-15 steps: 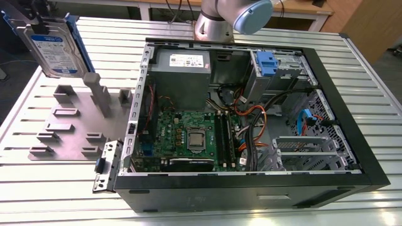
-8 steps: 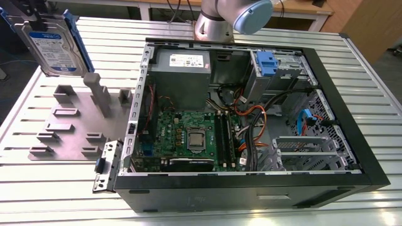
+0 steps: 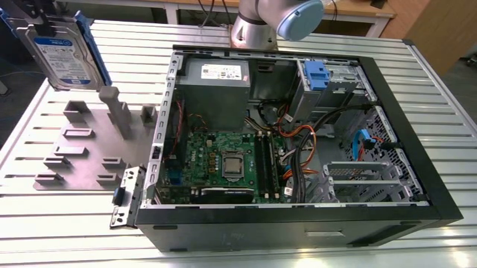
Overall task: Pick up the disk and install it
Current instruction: 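Pick up the disk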
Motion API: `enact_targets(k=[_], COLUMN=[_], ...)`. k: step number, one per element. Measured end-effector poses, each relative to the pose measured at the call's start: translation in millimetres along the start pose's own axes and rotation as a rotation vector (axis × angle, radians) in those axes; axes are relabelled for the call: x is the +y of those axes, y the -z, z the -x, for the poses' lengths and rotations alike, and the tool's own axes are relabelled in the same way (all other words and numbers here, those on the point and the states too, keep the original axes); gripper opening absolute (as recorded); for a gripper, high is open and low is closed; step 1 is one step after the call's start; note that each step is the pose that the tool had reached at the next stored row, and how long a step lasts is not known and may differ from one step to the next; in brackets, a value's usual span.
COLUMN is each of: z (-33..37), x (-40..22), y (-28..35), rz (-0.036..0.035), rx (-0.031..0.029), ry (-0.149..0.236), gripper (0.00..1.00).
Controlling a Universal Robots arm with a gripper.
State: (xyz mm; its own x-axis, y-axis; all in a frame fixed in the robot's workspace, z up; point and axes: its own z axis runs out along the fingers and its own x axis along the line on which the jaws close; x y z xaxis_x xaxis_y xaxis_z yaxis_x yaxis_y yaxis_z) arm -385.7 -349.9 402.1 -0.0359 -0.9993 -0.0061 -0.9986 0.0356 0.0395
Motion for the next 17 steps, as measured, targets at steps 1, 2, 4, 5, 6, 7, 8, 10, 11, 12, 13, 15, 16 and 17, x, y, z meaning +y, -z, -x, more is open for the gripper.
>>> enact_targets(k=[1,2,4,5,6,7,8,10,11,12,13,15,16,17], z=[0.0,0.0,0.0,0.0,0.0,0.1,0.1,0.1,0.1,0.1,0.1,0.1,0.1,0.1], x=[0.0,0.1,0.2,0.2,0.3,0.3,0.4,0.5,0.5,0.5,0.5,0.6,0.6,0.7], y=[0.8,1.7,4.2,5.4,6.6,7.9,9.0,11.0,11.7,12.4,13.0,14.8,15.6,16.6], rz=[0.0000,-0.0001,0.0000,0.0000,-0.0001,-0.0001,-0.0001,-0.0002,-0.0001,0.0000,-0.0002,0.0000,0.0000,-0.0001], rx=[0.0000,0.0000,-0.0001,-0.0001,-0.0001,-0.0001,-0.0002,-0.0002,-0.0002,-0.0001,-0.0002,-0.0001,-0.0001,-0.0002], ry=[0.000,0.000,0.000,0.000,0.000,0.000,0.000,0.000,0.000,0.000,0.000,0.000,0.000,0.000], gripper=[0.35,0.35,0.35,0.35,0.35,0.35,0.35,0.35,0.35,0.35,0.35,0.35,0.35,0.35])
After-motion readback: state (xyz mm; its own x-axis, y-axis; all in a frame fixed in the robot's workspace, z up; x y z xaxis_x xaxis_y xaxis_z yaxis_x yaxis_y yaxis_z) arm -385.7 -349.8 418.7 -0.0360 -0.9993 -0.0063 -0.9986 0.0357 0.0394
